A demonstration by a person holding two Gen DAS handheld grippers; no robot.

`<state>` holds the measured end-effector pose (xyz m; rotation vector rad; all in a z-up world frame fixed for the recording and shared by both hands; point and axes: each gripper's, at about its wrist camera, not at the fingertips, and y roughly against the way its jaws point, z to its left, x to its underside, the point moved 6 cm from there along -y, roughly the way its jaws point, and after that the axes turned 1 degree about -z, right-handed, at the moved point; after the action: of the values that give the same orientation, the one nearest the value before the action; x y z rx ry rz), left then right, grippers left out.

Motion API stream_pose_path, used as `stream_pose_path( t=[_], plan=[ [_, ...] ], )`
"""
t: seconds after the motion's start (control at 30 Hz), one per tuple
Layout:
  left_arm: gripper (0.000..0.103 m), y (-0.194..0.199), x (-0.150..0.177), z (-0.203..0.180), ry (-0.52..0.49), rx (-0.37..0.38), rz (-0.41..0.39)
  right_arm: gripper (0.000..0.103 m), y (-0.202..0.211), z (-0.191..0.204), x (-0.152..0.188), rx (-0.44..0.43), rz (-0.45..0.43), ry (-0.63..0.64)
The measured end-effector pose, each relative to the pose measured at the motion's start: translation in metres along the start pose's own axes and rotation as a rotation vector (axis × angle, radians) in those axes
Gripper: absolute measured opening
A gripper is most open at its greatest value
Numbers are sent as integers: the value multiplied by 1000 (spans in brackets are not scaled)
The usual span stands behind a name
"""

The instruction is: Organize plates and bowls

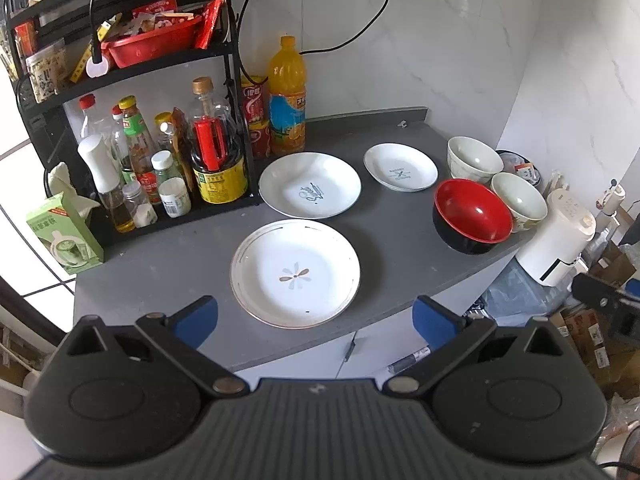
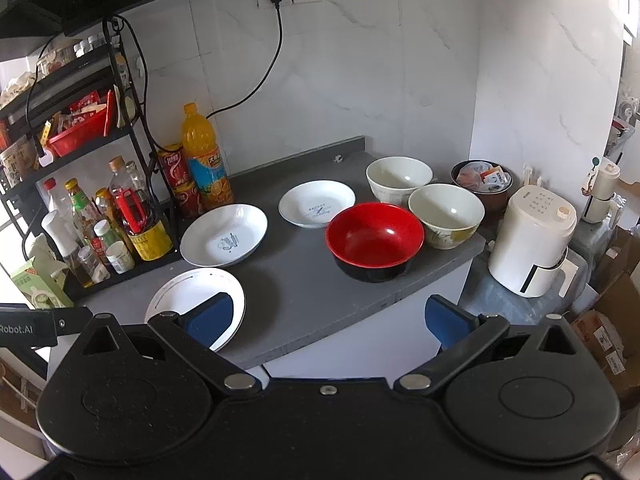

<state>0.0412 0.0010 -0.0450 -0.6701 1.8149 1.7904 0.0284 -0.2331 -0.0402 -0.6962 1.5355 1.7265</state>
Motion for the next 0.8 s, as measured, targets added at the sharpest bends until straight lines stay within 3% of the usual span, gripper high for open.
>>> stream_pose_path(
  t=[0.33, 0.63, 0.8],
  plan=[
    [103, 5, 0, -6, -11, 4, 0, 103, 1, 2, 0, 3, -3, 10],
    [103, 11, 0, -14, -28, 15, -57, 103, 3, 6, -1, 2, -11, 28],
    [103, 10, 0, -11, -27, 9, -15, 103, 2, 6, -3, 8, -8, 34]
  ],
)
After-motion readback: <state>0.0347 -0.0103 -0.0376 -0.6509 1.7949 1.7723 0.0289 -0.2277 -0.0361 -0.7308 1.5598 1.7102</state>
